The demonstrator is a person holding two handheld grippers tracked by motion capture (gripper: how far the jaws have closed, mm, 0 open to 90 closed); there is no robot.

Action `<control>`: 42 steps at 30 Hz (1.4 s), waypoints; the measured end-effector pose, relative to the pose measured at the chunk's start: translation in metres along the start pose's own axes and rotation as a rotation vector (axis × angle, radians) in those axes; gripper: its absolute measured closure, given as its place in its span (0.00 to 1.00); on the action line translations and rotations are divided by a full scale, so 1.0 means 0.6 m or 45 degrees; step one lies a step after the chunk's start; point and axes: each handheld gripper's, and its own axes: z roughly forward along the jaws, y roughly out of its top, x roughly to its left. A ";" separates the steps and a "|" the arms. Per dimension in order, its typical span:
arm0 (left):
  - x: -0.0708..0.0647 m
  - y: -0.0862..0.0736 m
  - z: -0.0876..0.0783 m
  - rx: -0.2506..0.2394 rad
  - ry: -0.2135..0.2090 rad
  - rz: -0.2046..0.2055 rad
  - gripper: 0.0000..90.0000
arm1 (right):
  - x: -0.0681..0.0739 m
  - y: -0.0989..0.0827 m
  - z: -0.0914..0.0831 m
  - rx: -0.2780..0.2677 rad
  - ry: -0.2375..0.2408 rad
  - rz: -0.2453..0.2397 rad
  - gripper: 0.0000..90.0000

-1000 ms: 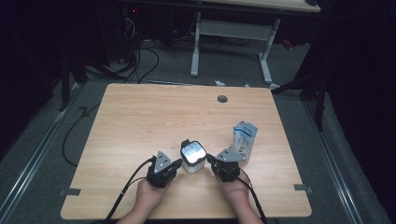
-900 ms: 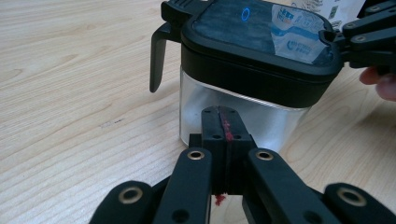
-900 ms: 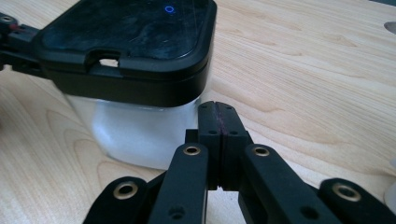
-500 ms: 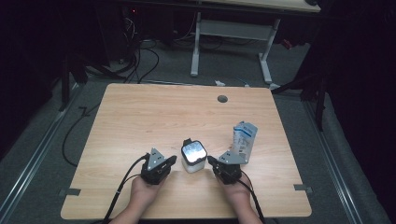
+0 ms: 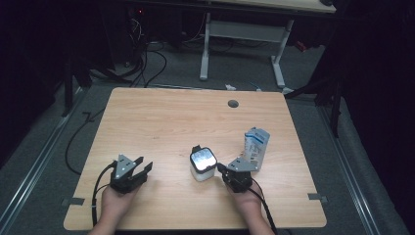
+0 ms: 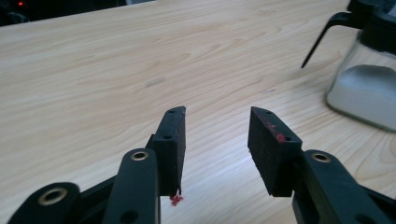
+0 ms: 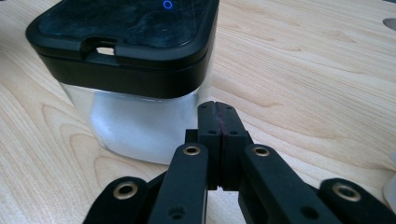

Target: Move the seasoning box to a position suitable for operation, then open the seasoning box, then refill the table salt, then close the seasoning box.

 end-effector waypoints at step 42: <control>0.021 0.007 -0.024 -0.063 0.014 -0.035 0.61 | 0.047 -0.011 -0.015 -0.025 0.063 -0.034 1.00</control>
